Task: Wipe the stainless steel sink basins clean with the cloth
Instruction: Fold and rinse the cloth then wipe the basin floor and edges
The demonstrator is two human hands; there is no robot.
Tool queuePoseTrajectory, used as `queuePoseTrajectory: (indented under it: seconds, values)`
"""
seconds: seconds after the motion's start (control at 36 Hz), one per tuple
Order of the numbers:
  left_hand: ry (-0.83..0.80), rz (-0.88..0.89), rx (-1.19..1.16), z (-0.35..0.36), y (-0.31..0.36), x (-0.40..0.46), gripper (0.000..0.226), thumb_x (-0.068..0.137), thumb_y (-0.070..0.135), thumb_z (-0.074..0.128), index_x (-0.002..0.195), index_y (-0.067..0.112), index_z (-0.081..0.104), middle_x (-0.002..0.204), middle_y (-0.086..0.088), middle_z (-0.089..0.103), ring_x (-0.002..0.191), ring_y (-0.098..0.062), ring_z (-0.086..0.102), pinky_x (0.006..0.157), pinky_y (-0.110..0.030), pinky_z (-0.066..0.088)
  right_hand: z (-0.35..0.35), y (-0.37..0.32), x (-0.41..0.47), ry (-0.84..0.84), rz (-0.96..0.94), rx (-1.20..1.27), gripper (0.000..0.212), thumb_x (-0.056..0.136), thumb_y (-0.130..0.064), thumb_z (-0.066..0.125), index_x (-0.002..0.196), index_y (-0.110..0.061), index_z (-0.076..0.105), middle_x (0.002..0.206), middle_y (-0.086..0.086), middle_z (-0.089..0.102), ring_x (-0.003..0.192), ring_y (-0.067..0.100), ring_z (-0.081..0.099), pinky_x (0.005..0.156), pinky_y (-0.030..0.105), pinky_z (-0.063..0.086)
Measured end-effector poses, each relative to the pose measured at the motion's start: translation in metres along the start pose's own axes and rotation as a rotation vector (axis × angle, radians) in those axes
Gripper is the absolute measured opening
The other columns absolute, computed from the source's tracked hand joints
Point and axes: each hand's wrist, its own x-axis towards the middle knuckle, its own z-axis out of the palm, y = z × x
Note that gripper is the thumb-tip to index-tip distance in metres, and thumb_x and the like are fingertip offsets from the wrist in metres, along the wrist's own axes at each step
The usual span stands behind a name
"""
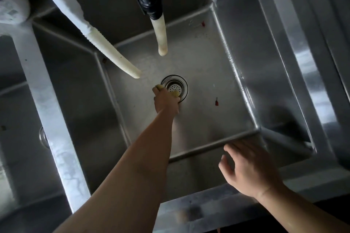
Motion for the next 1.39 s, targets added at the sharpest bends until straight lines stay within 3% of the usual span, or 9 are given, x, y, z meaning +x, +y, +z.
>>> queuePoseTrajectory:
  seconds: [0.08,0.19,0.31,0.53,0.92,1.19,1.25,1.31,1.39]
  values:
    - [0.008,0.064,-0.057,-0.003,0.002,0.011,0.053,0.082,0.027,0.072,0.127,0.009,0.052,0.135,-0.011,0.042,0.112,-0.031,0.057,0.092,-0.038,0.046,0.001,0.001,0.0,0.022,-0.015,0.011,0.016,0.076,-0.027,0.056,0.068,-0.014,0.061,0.065,0.002,0.057,0.063,0.027,0.058,0.058,0.037,0.05]
    - [0.007,0.183,-0.188,-0.01,0.004,0.021,0.034,0.078,0.013,0.069,0.109,0.016,0.053,0.111,-0.008,0.058,0.103,-0.028,0.059,0.076,-0.029,0.04,0.001,0.001,0.0,0.031,-0.02,0.006,0.015,0.075,-0.027,0.056,0.067,-0.015,0.061,0.065,0.001,0.057,0.062,0.026,0.057,0.057,0.035,0.048]
    - [-0.094,0.135,-0.336,-0.015,0.008,0.026,0.065,0.077,-0.001,0.066,0.129,0.029,0.042,0.11,0.004,0.053,0.103,-0.021,0.058,0.074,-0.03,0.047,0.002,0.001,0.0,0.028,-0.01,0.008,0.011,0.073,-0.025,0.063,0.067,-0.015,0.061,0.065,0.001,0.057,0.062,0.026,0.057,0.057,0.036,0.048]
    - [-0.091,0.092,-0.159,-0.013,0.013,0.032,0.035,0.082,0.016,0.063,0.117,0.016,0.068,0.112,-0.008,0.067,0.103,-0.026,0.064,0.075,-0.027,0.044,-0.001,0.0,0.0,0.025,-0.005,0.012,0.012,0.071,-0.023,0.066,0.065,-0.015,0.06,0.063,0.001,0.056,0.06,0.026,0.057,0.056,0.036,0.049]
    - [-0.039,-0.019,-0.035,-0.02,0.026,0.038,0.022,0.091,0.023,0.054,0.103,0.01,0.068,0.1,-0.011,0.07,0.082,-0.027,0.061,0.067,-0.031,0.045,-0.001,0.0,-0.001,0.026,0.016,0.004,0.011,0.071,-0.024,0.066,0.066,-0.015,0.062,0.062,0.002,0.058,0.058,0.027,0.057,0.056,0.036,0.05]
    - [-0.058,0.043,-0.165,-0.023,0.017,0.031,0.028,0.095,0.025,0.051,0.109,0.007,0.067,0.108,-0.014,0.068,0.1,-0.031,0.064,0.081,-0.037,0.054,-0.003,0.0,0.0,-0.039,0.029,-0.019,0.016,0.074,-0.03,0.06,0.067,-0.016,0.062,0.063,-0.001,0.058,0.059,0.023,0.058,0.055,0.033,0.049]
    - [-0.106,0.049,-0.248,-0.027,0.013,0.024,0.032,0.095,0.034,0.055,0.114,0.009,0.065,0.111,-0.012,0.066,0.096,-0.028,0.063,0.079,-0.037,0.056,-0.007,0.0,0.001,-0.148,0.059,-0.027,0.026,0.077,-0.041,0.052,0.073,-0.018,0.065,0.067,-0.003,0.062,0.064,0.021,0.061,0.058,0.033,0.051]
    - [-0.206,-0.013,-0.467,-0.032,0.008,0.014,0.031,0.093,0.034,0.061,0.118,0.016,0.064,0.112,-0.008,0.064,0.086,-0.021,0.063,0.061,-0.032,0.059,-0.007,0.0,0.005,-0.294,0.107,-0.042,0.041,0.078,-0.054,0.045,0.093,-0.023,0.068,0.088,-0.006,0.068,0.081,0.017,0.066,0.07,0.034,0.054]
    - [-0.343,-0.113,-0.702,-0.041,-0.003,0.003,0.039,0.088,0.022,0.07,0.126,0.02,0.06,0.115,-0.008,0.062,0.098,-0.03,0.065,0.065,-0.049,0.062,-0.004,0.004,0.023,-0.476,0.246,0.129,0.059,0.08,-0.065,0.05,0.128,-0.033,0.057,0.128,-0.015,0.058,0.113,0.01,0.06,0.096,0.032,0.048]
